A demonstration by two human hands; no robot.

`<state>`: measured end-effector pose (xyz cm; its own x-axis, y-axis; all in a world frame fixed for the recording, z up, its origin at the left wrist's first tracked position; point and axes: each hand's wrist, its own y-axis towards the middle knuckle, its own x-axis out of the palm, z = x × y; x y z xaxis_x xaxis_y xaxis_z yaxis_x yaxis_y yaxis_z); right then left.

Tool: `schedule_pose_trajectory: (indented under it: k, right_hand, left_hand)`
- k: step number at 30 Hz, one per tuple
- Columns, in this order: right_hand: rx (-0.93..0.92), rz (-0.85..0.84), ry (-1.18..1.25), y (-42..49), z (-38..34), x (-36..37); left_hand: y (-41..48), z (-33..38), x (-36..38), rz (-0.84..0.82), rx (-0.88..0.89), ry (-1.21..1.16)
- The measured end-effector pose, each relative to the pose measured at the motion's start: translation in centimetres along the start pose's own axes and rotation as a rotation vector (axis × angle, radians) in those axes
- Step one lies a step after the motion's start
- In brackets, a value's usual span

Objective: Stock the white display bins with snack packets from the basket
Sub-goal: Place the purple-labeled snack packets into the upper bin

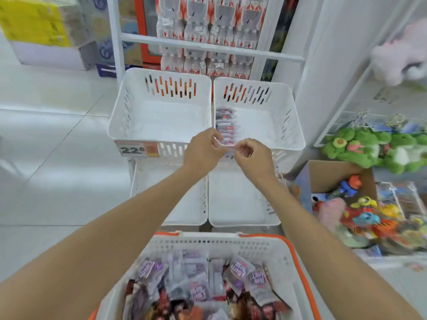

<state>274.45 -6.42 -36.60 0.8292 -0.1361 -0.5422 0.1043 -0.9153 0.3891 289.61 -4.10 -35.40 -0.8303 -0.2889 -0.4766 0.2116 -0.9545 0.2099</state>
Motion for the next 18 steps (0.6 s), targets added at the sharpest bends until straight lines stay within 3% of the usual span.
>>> schedule_pose_trajectory:
  k: [5,8,12,15,18]
  right_hand:
    - [0.206,-0.260,-0.055,-11.1,4.1,0.6]
    - [0.402,-0.485,-0.091,-17.3,8.9,1.1]
    - [0.704,-0.638,-0.183,-22.0,16.0,2.4]
    - [0.716,-0.706,-0.225,-23.7,21.2,4.5]
    - [0.565,-0.647,-0.340,-24.3,18.5,4.5]
  left_hand:
    - [-9.8,-5.2,0.5,-0.106,-0.163,-0.015]
    - [-15.1,-10.0,0.3,-0.158,-0.314,0.004]
    - [-19.1,-13.9,0.4,-0.155,-0.410,-0.025]
    - [-20.4,-15.3,1.0,-0.183,-0.449,-0.046]
    - [-21.2,-16.1,1.5,-0.269,-0.494,0.003]
